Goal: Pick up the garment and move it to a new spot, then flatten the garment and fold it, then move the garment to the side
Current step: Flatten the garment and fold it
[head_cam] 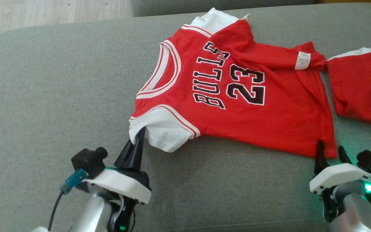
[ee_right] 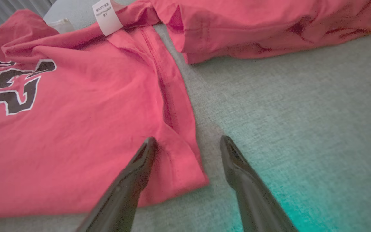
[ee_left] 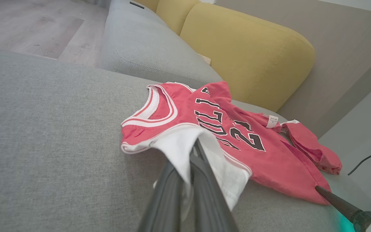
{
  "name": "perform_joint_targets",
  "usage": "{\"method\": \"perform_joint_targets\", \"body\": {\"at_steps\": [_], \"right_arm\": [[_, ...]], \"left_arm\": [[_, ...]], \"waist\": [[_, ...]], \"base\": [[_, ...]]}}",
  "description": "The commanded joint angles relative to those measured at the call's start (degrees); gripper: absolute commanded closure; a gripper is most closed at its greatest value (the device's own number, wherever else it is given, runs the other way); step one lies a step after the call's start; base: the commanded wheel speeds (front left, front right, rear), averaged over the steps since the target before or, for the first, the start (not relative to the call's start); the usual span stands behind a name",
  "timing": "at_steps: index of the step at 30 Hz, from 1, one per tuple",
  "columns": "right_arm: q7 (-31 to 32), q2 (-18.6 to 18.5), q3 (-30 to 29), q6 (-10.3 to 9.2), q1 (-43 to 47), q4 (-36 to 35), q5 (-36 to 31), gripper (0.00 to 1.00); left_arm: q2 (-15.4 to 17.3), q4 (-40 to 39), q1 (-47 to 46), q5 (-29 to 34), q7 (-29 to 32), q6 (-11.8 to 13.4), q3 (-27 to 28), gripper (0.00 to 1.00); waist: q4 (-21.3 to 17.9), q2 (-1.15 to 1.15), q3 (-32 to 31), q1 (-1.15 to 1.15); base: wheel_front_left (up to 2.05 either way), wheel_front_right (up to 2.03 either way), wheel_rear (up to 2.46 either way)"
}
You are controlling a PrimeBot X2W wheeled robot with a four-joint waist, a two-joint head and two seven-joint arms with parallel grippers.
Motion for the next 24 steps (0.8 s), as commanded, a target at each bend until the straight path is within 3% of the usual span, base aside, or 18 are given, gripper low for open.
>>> {"method": "perform_joint_targets", "body": {"at_steps": [1,2,3,7,13,18,24], "right_arm": [[0.1,0.0,2.7,-0.05,-1.1,0.5,0.9,0.13],[0.1,0.0,3.5,-0.05,-1.4,1.0,1.7,0.70],[-0.2,0.0,4.3,-0.05,-1.7,1.2,2.7,1.00],[-1.9,0.0,9.8,-0.05,-2.5,-1.0,7.1,1.00],[-2.9,0.0,15.3,-0.05,-3.6,-12.1,9.5,1.00],[0.5,-2.0,19.1,-0.05,-6.2,-24.9,9.8,1.00],[6.7,-5.4,21.4,-0.05,-11.4,-37.8,11.8,1.00]], "left_arm": [[0.3,-2.0,-1.0,0.3,-0.3,-0.3,1.9,1.00],[0.3,-2.0,-0.9,0.3,-0.3,-0.3,2.1,1.00],[0.3,-2.0,-0.9,0.4,-0.3,-0.3,2.5,1.00],[0.3,-2.5,-0.7,0.4,-0.3,-0.3,4.1,1.00],[1.4,-5.7,-2.2,-1.6,-0.3,-0.3,6.3,1.00],[3.9,-9.3,-6.5,-3.0,-0.3,-0.3,7.3,1.00],[6.1,-13.4,-14.9,-9.3,-0.3,-0.3,10.5,1.00]], "waist": [[-0.1,0.00,-0.1,0.00],[-0.1,0.00,-0.2,0.00],[-0.2,0.00,-0.4,0.00],[-0.7,0.00,-1.2,0.00],[-1.6,0.00,-3.0,0.00],[-1.9,0.00,-4.7,0.00],[-2.1,0.00,-6.7,0.00]], "base": [[0.00,0.00,0.00],[0.00,0.00,0.00],[0.00,0.00,0.00],[0.00,0.00,0.00],[0.00,0.00,0.00],[0.00,0.00,0.00],[0.00,0.00,0.00]]}}
